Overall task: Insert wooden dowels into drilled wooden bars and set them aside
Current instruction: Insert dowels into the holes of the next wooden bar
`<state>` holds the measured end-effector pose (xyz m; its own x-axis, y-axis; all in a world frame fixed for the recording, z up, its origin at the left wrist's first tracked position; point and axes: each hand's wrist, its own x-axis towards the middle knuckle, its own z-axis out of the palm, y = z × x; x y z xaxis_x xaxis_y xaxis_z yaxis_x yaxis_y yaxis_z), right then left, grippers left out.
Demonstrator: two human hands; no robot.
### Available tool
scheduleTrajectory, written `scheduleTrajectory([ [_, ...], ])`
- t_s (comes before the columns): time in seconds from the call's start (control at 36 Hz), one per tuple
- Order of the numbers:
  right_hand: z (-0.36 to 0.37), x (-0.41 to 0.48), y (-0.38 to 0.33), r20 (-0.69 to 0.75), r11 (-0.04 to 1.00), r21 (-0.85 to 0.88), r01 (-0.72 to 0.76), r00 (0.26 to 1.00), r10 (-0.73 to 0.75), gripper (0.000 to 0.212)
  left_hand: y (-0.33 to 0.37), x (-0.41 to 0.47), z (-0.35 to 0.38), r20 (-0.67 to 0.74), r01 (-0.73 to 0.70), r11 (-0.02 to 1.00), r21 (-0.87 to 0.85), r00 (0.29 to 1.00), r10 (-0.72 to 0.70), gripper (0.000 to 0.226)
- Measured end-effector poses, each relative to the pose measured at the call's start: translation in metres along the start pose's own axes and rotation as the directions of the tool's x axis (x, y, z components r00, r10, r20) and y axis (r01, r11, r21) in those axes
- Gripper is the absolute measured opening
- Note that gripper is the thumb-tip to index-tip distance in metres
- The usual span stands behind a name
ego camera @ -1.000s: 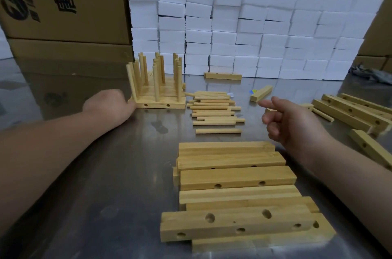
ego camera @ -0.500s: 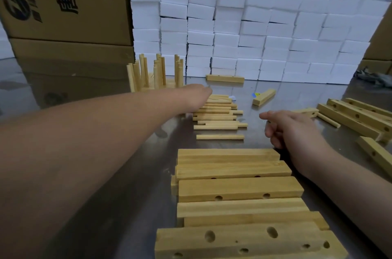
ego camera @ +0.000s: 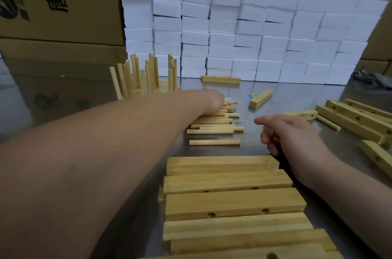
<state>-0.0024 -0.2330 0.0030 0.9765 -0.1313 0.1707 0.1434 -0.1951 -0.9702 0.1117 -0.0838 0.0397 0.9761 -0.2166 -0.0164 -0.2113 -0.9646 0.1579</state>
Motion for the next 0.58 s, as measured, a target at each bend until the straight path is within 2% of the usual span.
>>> scheduleTrajectory([
  [0.08,0.000,-0.001,-0.001,0.000,1.000,-0.007,-0.005,1.000,0.005,0.018,-0.006,0.003,-0.010,-0.133,0.034,0.990,0.136,0.991,-0.015,0.024],
  [0.14,0.000,-0.001,-0.002,0.000,1.000,-0.008,-0.010,1.000,0.010,0.018,-0.012,0.002,-0.020,-0.188,0.084,0.977,0.194,0.981,-0.047,0.027],
  [0.19,0.000,-0.002,-0.002,0.002,1.000,-0.007,-0.012,1.000,0.012,0.017,-0.016,-0.004,-0.024,-0.159,0.105,0.957,0.271,0.985,-0.063,0.029],
  [0.28,0.001,-0.002,-0.003,0.001,1.000,-0.014,-0.019,1.000,0.019,0.017,-0.017,-0.003,-0.015,-0.099,0.111,0.949,0.295,0.991,-0.085,0.028],
  [0.39,0.001,-0.003,-0.004,0.004,0.999,-0.004,-0.031,0.999,0.031,0.016,-0.021,0.000,-0.009,-0.084,0.100,0.963,0.249,0.993,-0.082,0.030],
  [0.5,0.000,-0.003,-0.004,0.011,1.000,-0.004,-0.031,0.999,0.031,0.016,-0.023,0.001,-0.010,-0.112,0.087,0.991,0.098,0.991,-0.076,0.021],
  [0.58,0.001,-0.003,-0.004,0.015,0.999,-0.007,-0.032,0.999,0.032,0.017,-0.023,0.001,-0.011,-0.106,0.017,1.000,0.015,0.994,-0.016,0.031],
])
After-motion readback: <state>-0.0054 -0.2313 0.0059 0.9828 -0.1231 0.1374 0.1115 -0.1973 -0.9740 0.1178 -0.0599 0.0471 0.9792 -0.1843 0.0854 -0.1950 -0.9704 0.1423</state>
